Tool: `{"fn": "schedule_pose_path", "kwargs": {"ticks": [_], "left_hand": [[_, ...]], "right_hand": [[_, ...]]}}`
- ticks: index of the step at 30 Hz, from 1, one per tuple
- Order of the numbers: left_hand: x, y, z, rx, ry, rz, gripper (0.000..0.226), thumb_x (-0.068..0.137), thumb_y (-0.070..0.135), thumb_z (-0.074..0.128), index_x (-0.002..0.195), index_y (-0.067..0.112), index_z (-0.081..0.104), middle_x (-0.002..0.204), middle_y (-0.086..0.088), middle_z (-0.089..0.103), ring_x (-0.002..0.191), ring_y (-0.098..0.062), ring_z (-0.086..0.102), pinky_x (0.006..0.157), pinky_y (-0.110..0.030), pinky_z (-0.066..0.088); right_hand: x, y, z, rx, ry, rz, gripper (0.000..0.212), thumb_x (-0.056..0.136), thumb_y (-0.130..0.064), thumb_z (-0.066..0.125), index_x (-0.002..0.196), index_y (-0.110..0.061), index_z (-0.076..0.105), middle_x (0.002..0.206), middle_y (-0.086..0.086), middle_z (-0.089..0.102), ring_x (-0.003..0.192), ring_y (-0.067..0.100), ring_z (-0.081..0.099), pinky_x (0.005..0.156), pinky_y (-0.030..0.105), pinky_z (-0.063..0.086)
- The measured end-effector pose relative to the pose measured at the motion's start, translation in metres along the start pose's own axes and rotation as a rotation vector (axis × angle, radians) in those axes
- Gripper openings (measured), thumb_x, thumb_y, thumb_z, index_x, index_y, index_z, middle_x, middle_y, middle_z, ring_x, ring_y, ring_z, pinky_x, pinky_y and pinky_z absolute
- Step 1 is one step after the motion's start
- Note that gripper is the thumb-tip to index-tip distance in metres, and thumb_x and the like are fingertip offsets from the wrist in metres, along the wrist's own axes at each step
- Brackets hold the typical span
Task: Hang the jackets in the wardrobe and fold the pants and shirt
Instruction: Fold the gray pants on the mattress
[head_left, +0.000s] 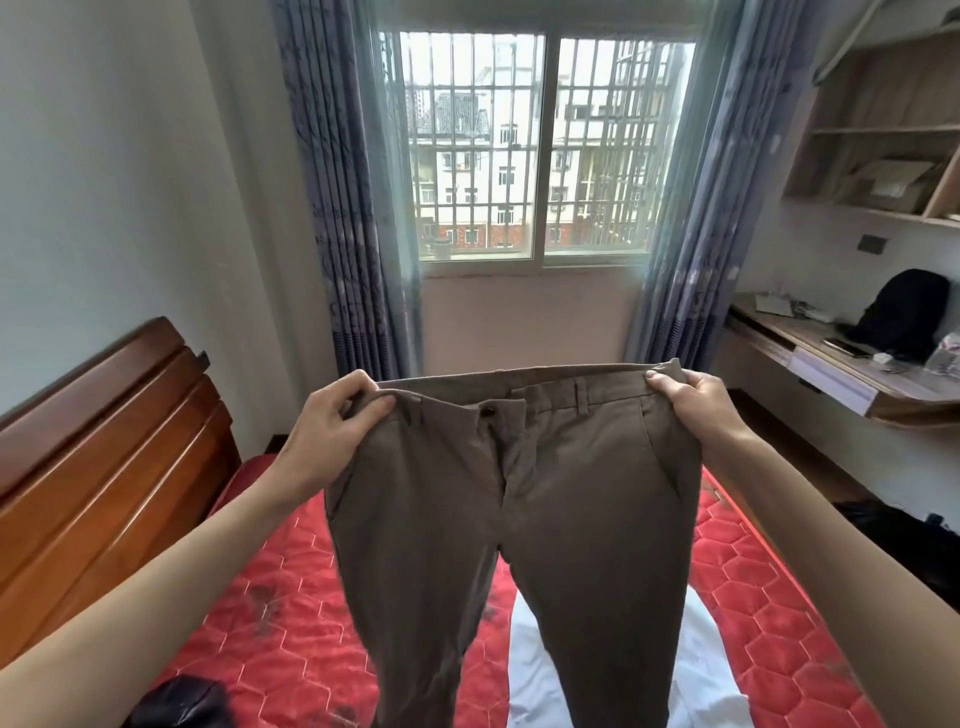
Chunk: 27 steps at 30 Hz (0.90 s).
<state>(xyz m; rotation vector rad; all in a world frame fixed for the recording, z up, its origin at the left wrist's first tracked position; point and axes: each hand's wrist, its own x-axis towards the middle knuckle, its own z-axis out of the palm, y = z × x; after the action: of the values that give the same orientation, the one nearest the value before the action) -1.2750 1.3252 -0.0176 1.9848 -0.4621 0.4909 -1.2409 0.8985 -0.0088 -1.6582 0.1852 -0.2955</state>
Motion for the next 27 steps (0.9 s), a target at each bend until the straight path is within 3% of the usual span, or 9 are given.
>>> {"fn": "schedule_pose_path", "kwargs": {"ticks": [3,7,13,18,22,27], "left_hand": [[0.003,-0.004,-0.004,-0.197,0.019,-0.174,0.025,0.099,0.027,0.071,0.081,0.012,0.061,0.074,-0.003,0.059,0.074,-0.012,0.053,0.067,-0.028,0.042],[0.009,0.0,-0.001,-0.257,0.002,-0.244,0.028,0.1,0.022,0.07,0.079,0.009,0.057,0.068,0.003,0.06,0.064,-0.006,0.054,0.056,-0.015,0.043],[0.025,0.02,0.014,-0.199,0.202,-0.321,0.033,0.097,0.023,0.073,0.076,0.006,0.054,0.062,0.001,0.055,0.055,-0.009,0.047,0.047,-0.019,0.04],[0.048,0.062,0.033,-0.144,0.319,-0.261,0.035,0.094,0.022,0.073,0.075,0.002,0.052,0.06,-0.002,0.051,0.053,-0.01,0.044,0.045,-0.022,0.038],[0.059,0.094,0.049,-0.156,0.345,-0.22,0.034,0.095,0.024,0.072,0.07,0.015,0.052,0.052,0.009,0.047,0.047,-0.005,0.042,0.047,-0.022,0.038],[0.053,0.125,0.071,-0.171,0.315,-0.151,0.037,0.096,0.023,0.073,0.069,0.017,0.049,0.06,0.0,0.052,0.053,-0.009,0.047,0.053,-0.031,0.041]], "right_hand": [[0.0,-0.004,-0.002,-0.058,0.0,-0.049,0.017,0.098,-0.025,0.07,0.088,-0.014,0.078,0.074,-0.004,0.077,0.071,0.011,0.071,0.066,0.026,0.058],[-0.001,-0.007,0.001,-0.19,0.036,-0.168,0.02,0.098,-0.027,0.069,0.087,-0.013,0.078,0.083,0.003,0.076,0.081,0.018,0.068,0.08,0.038,0.054],[-0.012,-0.026,0.019,-0.175,0.053,-0.28,0.04,0.091,-0.037,0.066,0.084,0.002,0.068,0.071,0.001,0.063,0.069,0.012,0.055,0.068,0.035,0.045],[-0.034,-0.058,0.047,-0.179,0.083,-0.404,0.04,0.093,-0.035,0.065,0.069,-0.004,0.054,0.061,-0.002,0.049,0.059,0.012,0.044,0.062,0.037,0.041],[-0.063,-0.078,0.075,-0.185,0.105,-0.532,0.036,0.098,-0.029,0.065,0.068,-0.012,0.056,0.059,-0.003,0.052,0.061,0.011,0.046,0.063,0.042,0.044],[-0.095,-0.084,0.11,-0.165,0.102,-0.657,0.031,0.101,-0.03,0.064,0.074,-0.017,0.056,0.056,-0.013,0.05,0.055,0.004,0.043,0.057,0.026,0.038]]}}
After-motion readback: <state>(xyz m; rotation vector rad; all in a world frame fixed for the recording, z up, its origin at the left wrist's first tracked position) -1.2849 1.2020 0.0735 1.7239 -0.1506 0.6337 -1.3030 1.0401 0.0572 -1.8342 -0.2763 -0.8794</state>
